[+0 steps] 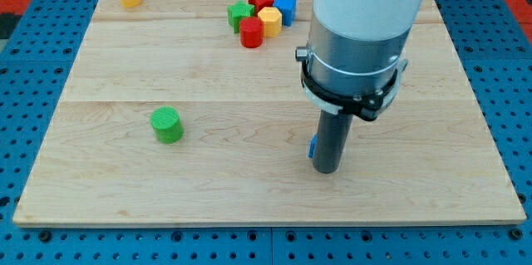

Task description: Slide the blue triangle towards the center of the board

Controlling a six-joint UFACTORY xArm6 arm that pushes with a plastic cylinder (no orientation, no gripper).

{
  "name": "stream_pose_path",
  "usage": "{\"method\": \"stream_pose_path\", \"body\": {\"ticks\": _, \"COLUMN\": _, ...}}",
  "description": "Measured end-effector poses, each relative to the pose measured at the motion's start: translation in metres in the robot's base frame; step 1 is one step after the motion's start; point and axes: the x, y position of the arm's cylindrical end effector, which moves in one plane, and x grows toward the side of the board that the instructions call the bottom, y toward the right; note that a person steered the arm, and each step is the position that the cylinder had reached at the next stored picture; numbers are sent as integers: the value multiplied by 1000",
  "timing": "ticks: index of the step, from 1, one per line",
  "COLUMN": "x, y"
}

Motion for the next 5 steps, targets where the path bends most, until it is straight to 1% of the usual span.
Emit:
{"method": "stream_pose_path", "body": {"ticks": 3, "x": -51, "y": -4}}
{"method": "stream_pose_path", "body": {"ticks": 4, "x": -52, "y": 3}}
{"method": "stream_pose_path", "body": {"ticks": 5, "x": -39, "y": 23}}
